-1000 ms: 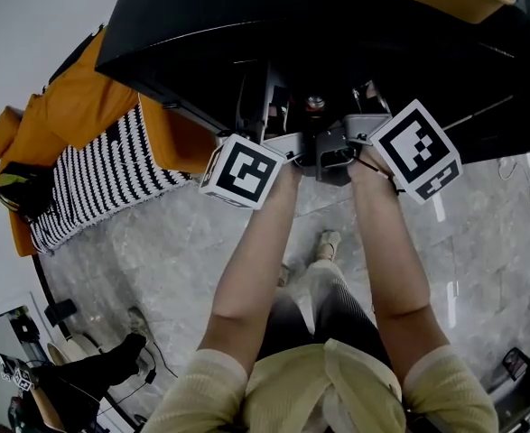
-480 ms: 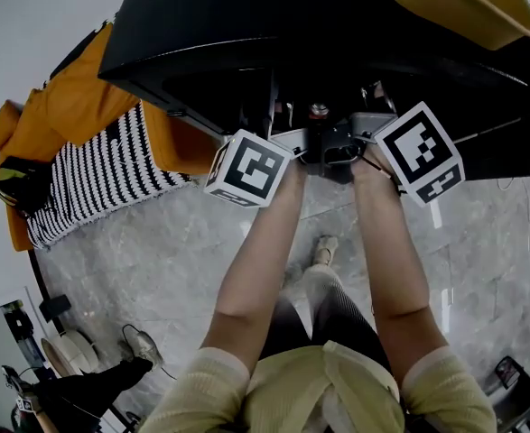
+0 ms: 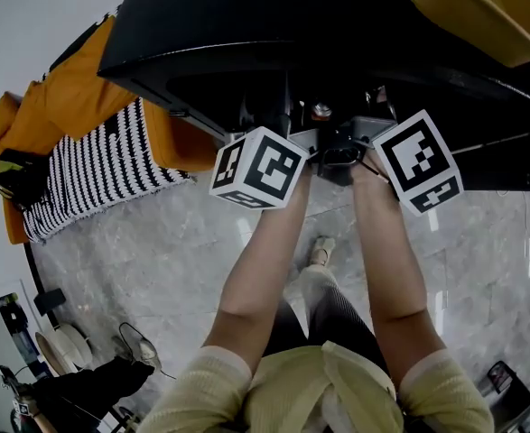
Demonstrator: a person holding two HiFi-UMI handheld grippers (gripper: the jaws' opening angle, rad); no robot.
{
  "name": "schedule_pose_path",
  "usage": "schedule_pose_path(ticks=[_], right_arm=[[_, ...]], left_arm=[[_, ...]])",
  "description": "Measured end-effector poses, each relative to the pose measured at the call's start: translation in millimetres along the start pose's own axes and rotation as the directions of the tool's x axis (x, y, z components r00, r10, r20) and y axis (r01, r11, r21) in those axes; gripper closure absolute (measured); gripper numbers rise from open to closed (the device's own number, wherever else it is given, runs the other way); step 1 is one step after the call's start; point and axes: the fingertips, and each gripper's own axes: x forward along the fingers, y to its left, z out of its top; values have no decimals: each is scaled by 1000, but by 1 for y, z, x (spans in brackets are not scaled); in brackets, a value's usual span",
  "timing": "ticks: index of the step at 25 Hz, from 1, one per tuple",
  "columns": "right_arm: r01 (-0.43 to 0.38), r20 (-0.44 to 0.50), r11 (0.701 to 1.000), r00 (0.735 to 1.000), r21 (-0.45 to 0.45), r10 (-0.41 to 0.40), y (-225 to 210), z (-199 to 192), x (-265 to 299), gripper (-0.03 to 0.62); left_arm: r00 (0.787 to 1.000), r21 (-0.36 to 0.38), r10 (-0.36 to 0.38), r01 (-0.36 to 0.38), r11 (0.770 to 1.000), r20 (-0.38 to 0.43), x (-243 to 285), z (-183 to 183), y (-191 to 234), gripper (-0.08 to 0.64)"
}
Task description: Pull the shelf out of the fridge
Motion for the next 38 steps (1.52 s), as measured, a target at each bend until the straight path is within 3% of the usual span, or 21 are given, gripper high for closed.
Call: schedule_pose_path(ticks=[11, 38], right_arm=[[15, -13, 999, 1000, 30, -14, -3, -3, -1, 468], [53, -9, 999, 999, -3, -53, 7, -18, -73, 468]], left_arm=[[1000, 6, 23, -23, 1000, -17, -3, -2, 2, 383], [995, -23, 21, -23, 999, -97, -71, 1, -13, 391]])
